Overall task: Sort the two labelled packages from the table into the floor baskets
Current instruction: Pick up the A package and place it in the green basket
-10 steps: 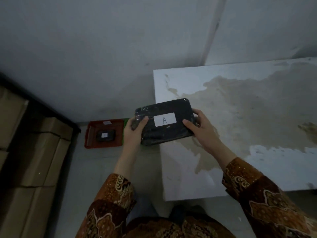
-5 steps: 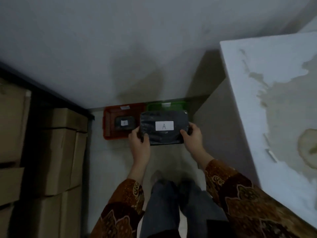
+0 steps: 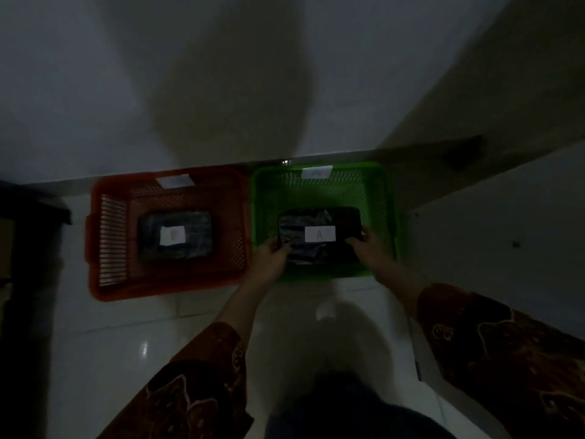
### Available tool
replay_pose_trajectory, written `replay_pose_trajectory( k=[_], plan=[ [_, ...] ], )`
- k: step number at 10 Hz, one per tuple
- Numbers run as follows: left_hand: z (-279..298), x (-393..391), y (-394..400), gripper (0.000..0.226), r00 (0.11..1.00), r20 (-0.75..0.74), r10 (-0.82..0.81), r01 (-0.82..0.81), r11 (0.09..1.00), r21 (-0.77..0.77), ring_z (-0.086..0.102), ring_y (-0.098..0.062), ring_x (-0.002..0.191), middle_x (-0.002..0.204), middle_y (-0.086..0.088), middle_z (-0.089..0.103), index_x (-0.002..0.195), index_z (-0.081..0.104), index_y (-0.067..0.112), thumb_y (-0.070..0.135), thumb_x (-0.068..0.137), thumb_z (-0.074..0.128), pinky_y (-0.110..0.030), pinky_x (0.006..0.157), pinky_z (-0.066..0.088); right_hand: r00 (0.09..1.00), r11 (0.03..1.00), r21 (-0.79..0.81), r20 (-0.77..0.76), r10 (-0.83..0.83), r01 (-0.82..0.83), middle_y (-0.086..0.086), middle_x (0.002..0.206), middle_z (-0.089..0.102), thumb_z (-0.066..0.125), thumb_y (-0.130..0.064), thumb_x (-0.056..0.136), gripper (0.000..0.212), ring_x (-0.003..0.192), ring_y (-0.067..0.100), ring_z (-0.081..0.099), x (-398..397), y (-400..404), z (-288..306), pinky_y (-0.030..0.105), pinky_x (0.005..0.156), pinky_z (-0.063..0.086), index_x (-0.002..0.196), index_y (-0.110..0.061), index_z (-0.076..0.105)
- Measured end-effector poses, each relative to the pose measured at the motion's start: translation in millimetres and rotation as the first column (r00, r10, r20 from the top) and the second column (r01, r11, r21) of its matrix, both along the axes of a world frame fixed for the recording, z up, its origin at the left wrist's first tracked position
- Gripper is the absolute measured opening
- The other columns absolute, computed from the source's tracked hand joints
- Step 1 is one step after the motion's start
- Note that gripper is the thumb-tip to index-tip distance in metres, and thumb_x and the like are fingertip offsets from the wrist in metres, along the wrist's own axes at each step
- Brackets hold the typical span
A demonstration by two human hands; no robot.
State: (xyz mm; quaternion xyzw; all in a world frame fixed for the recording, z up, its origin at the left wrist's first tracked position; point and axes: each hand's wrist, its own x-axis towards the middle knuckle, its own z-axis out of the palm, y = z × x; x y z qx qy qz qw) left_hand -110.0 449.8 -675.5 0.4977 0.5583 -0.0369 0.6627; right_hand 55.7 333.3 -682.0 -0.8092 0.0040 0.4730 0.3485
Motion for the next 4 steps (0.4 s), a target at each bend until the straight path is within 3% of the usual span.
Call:
replay_pose_trajectory(
  k=[1,2,3,4],
  plan=[
    [-62,25,16,0.042,0.999,0.000,0.049,-0.049,0.998,-0.050,0.055,-0.025,0.109,0.134,-0.012,0.054,0.133,0.050,0.005,0.015,0.093,0.053,-0.036,0.099,0.047,0.994,0.997,0.005,0.075,0.074,-0.075,0.019,0.139,0.050,0.061,-0.012,0.088,0.055,0.124,0.036,0.050,20,18,-57,0.053,0.105,0.042,0.138,-0.009,0.040],
    [-89,36,21,0.038,1.000,0.014,-0.012,0.012,1.000,-0.015,0.057,-0.024,0.107,0.130,-0.014,0.059,0.130,0.055,0.011,0.020,0.093,0.054,-0.037,0.100,0.047,0.988,0.992,0.013,0.096,0.121,-0.123,0.017,0.137,0.053,0.064,-0.020,0.086,0.053,0.123,0.035,0.052,29,26,-83,0.051,0.104,0.043,0.135,-0.015,0.045],
    [-95,34,19,0.046,0.997,0.022,-0.080,0.080,0.997,0.006,0.053,-0.024,0.119,0.135,-0.009,0.054,0.138,0.046,0.015,0.026,0.095,0.054,-0.030,0.101,0.042,0.983,0.985,0.048,0.081,0.164,-0.168,0.014,0.140,0.051,0.066,-0.026,0.085,0.062,0.124,0.032,0.051,31,24,-88,0.049,0.105,0.043,0.139,-0.017,0.038],
    [-68,27,15,0.049,0.990,0.060,-0.127,0.122,0.989,0.083,0.045,-0.013,0.114,0.131,-0.002,0.050,0.143,0.038,0.016,0.020,0.096,0.052,-0.022,0.095,0.037,0.980,0.980,0.069,0.090,0.178,-0.184,0.013,0.142,0.048,0.067,-0.022,0.085,0.065,0.125,0.028,0.049,25,18,-68,0.044,0.107,0.041,0.141,-0.015,0.036]
  ],
)
